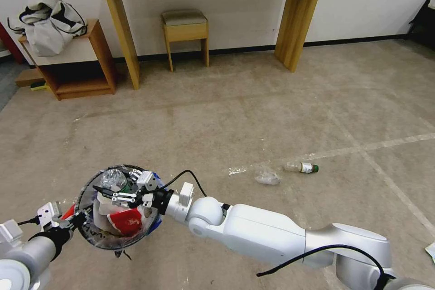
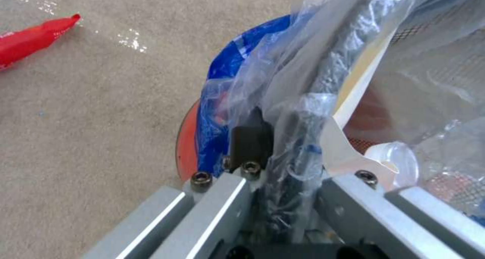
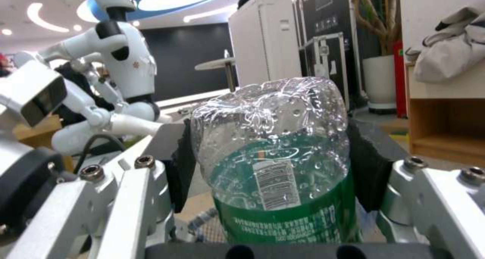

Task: Pick up the trash bin and place the garbage on the floor into it.

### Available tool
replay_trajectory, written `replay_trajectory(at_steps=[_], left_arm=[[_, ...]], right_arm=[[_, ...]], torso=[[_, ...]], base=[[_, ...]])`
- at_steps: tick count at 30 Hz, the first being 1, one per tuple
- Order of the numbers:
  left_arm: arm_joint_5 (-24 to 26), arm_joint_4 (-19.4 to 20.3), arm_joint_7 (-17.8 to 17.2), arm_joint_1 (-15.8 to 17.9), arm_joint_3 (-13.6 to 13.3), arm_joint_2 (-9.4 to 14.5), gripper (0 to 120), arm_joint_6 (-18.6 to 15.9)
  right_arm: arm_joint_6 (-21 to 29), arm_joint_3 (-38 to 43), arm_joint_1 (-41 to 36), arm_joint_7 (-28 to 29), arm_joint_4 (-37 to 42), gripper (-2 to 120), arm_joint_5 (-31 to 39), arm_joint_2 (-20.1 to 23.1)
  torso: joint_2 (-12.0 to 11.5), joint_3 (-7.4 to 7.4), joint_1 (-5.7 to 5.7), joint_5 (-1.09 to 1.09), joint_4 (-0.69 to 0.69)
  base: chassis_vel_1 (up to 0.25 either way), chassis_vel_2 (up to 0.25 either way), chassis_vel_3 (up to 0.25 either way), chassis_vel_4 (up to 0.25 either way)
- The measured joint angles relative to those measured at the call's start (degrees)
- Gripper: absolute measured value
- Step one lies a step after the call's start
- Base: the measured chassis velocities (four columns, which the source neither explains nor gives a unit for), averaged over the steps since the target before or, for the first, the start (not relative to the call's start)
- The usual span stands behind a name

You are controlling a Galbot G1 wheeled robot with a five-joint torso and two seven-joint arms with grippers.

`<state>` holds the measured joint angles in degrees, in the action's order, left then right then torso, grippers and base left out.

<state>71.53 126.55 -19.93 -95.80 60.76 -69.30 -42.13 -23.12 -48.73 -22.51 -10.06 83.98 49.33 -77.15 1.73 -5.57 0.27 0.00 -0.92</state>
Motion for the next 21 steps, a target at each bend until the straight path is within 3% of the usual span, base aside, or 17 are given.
replay_trajectory(at_steps=[15,17,21], left_arm=[[0.0,-0.1,0.0,0.3,-0.1,0.0,0,0.0],[0.0,-0.1,-0.1,0.4,-0.1,0.0,0,0.0],[0.0,0.0,-0.1,0.3,-0.1,0.0,0,0.0]], right_arm=[[0.3,0.0,-0.3,0.0,1.4,61,-0.4,1.4],[0.3,-0.1,-0.6,-0.1,1.4,73,-0.8,1.6],[0.3,-0.1,-0.8,-0.2,1.3,83,-1.0,1.8]], torso=[[0.0,0.0,0.0,0.0,0.0],[0.0,0.0,0.0,0.0,0.0],[0.0,0.0,0.0,0.0,0.0]], base=[[0.0,0.0,0.0,0.0],[0.0,0.0,0.0,0.0],[0.0,0.0,0.0,0.0]])
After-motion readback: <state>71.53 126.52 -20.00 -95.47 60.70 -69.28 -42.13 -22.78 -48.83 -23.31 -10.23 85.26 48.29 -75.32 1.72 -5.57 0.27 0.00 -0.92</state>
